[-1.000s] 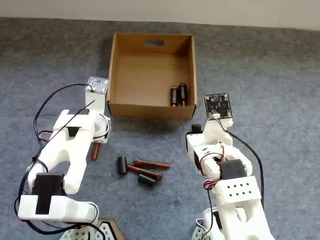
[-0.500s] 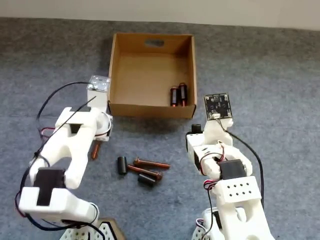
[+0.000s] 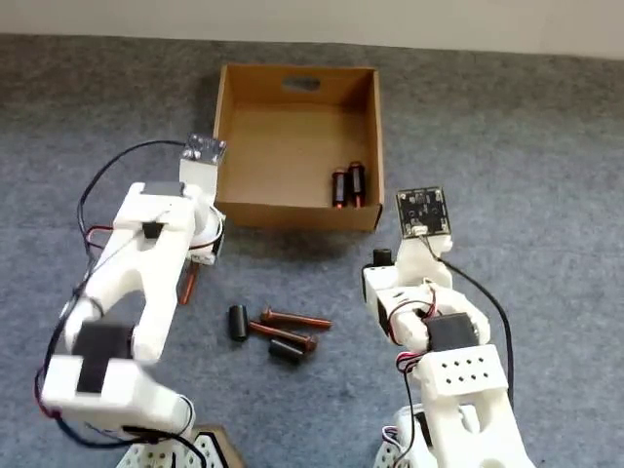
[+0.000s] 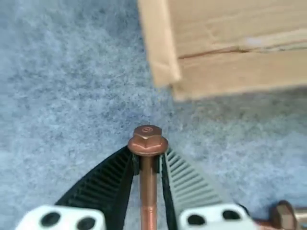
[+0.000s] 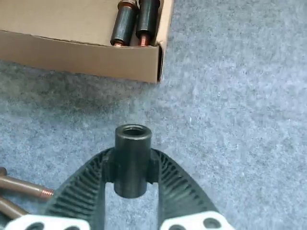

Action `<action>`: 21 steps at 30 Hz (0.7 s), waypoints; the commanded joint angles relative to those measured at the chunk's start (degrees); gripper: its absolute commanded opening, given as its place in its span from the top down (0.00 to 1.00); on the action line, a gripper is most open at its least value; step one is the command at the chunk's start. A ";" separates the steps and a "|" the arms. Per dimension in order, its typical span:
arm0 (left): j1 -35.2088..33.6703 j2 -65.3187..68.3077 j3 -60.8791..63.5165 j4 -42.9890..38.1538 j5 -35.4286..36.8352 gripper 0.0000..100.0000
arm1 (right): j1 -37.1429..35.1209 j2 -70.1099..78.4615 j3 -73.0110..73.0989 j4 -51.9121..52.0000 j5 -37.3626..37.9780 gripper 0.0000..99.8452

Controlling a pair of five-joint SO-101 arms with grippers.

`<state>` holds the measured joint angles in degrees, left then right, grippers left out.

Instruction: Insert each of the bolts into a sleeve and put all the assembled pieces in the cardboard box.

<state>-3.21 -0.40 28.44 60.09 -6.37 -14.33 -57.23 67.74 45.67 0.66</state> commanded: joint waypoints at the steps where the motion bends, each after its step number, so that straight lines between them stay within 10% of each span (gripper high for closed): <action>1: 3.74 -14.20 2.33 0.70 -0.35 0.99 | -0.31 -0.40 -0.66 -0.92 -0.62 0.99; 12: 12.26 -37.14 3.74 -7.03 -0.09 0.99 | -0.31 -0.40 -6.37 -6.81 -0.62 0.99; 21: 14.29 -41.36 -1.71 -20.48 4.75 0.99 | -1.01 0.22 -4.62 -32.48 -0.53 0.99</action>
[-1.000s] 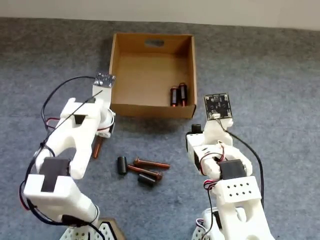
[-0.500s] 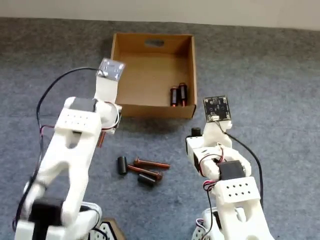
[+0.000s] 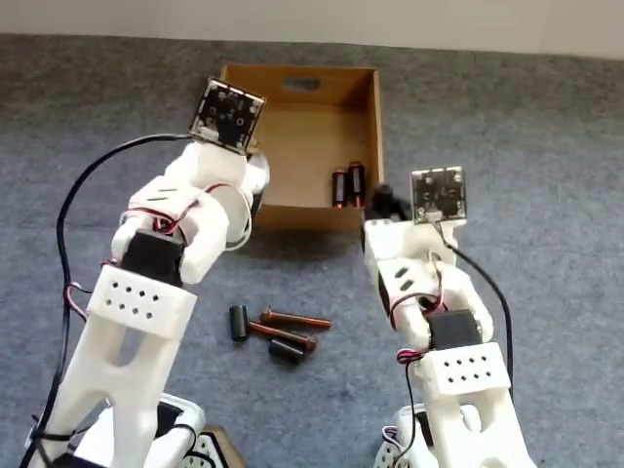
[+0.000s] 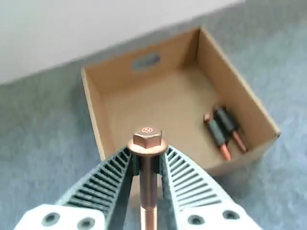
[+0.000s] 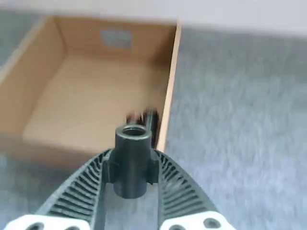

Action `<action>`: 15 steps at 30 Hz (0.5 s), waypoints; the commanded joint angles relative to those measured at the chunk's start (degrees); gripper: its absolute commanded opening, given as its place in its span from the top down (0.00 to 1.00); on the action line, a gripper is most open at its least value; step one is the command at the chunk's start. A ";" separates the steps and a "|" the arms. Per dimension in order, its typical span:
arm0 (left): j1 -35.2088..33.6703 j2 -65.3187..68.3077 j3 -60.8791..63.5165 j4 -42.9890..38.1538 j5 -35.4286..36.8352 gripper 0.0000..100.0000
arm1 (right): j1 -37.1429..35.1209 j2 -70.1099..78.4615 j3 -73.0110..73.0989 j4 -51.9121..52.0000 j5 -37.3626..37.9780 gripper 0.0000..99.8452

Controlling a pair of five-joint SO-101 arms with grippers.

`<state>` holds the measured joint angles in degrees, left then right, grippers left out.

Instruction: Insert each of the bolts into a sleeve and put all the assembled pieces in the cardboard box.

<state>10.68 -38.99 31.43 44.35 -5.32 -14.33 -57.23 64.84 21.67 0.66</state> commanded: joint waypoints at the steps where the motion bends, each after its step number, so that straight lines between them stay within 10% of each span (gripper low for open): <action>1: 0.40 -2.77 -5.23 -6.33 5.80 0.99 | -2.07 0.22 -1.01 -11.47 -0.53 0.99; 15: 4.26 -6.90 -1.10 -16.70 14.95 0.99 | -9.54 -0.40 11.74 -30.99 -0.44 0.99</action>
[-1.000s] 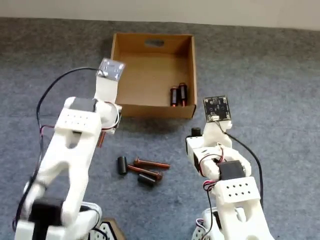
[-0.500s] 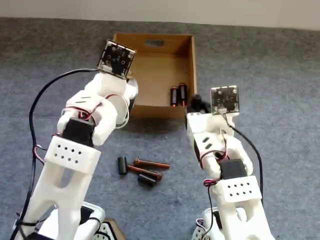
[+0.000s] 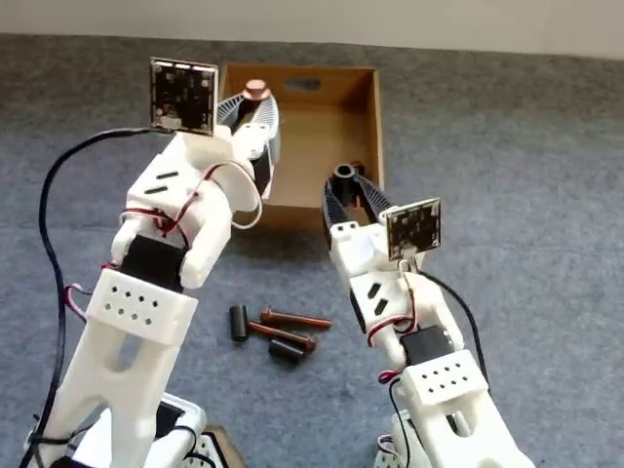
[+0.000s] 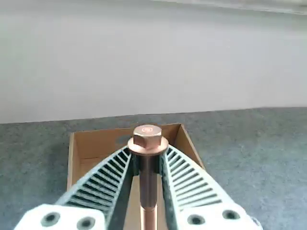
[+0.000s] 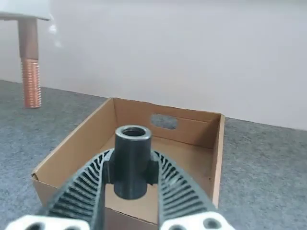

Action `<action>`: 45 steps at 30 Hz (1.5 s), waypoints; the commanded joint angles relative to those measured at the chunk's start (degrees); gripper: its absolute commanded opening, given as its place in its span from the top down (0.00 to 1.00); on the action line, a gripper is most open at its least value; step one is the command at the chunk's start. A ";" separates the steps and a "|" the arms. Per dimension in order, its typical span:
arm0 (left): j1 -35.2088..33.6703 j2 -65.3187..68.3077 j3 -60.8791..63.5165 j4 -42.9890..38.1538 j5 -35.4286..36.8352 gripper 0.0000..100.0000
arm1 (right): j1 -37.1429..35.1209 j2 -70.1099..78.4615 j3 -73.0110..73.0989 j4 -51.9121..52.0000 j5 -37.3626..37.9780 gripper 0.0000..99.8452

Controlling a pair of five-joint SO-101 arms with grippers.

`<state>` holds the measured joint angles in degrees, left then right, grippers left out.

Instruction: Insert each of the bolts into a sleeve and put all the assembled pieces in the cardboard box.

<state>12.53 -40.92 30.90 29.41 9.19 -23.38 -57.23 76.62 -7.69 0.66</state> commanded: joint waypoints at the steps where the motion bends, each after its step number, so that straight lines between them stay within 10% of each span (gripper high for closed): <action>1: 3.21 -6.46 0.13 -1.76 0.44 0.99 | -0.40 -0.40 -0.04 -1.63 -0.44 0.99; 13: 9.98 -16.04 12.62 -14.07 0.18 0.99 | -0.66 -7.96 2.24 0.57 -0.53 0.99; 45: 17.45 -15.96 14.81 -14.33 0.26 0.99 | -4.09 -23.34 10.42 3.47 -0.26 0.99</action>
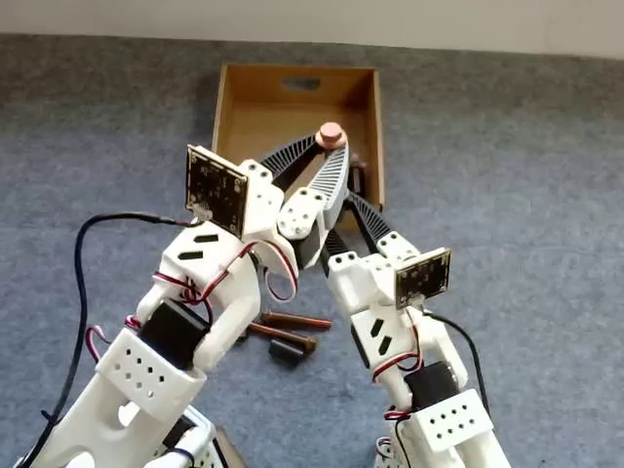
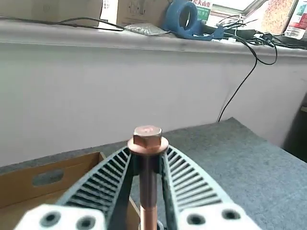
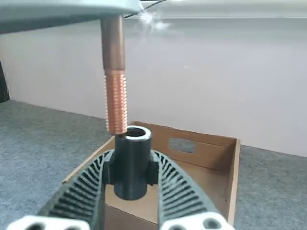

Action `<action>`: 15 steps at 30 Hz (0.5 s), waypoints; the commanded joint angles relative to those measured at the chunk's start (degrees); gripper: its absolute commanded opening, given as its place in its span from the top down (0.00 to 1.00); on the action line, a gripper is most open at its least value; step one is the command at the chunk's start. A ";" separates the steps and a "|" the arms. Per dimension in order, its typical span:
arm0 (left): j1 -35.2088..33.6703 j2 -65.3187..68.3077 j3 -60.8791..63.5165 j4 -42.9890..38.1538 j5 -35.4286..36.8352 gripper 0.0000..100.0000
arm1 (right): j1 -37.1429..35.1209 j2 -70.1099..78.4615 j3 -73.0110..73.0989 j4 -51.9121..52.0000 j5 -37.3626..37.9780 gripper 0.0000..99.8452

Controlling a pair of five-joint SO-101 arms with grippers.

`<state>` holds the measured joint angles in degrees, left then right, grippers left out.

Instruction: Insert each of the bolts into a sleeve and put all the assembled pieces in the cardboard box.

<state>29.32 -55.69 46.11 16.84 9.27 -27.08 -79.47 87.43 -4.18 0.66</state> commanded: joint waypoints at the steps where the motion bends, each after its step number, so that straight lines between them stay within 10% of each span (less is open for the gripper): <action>1: 0.66 -1.19 -0.40 -1.76 0.18 0.99 | -0.40 -1.10 -0.40 -0.04 -0.26 0.99; 15: 0.57 -1.19 -1.36 -5.63 0.09 0.99 | -0.40 -1.10 -0.40 -0.04 -0.26 0.99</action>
<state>29.32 -55.69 46.20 13.49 9.27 -27.08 -79.47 87.43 -4.18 0.66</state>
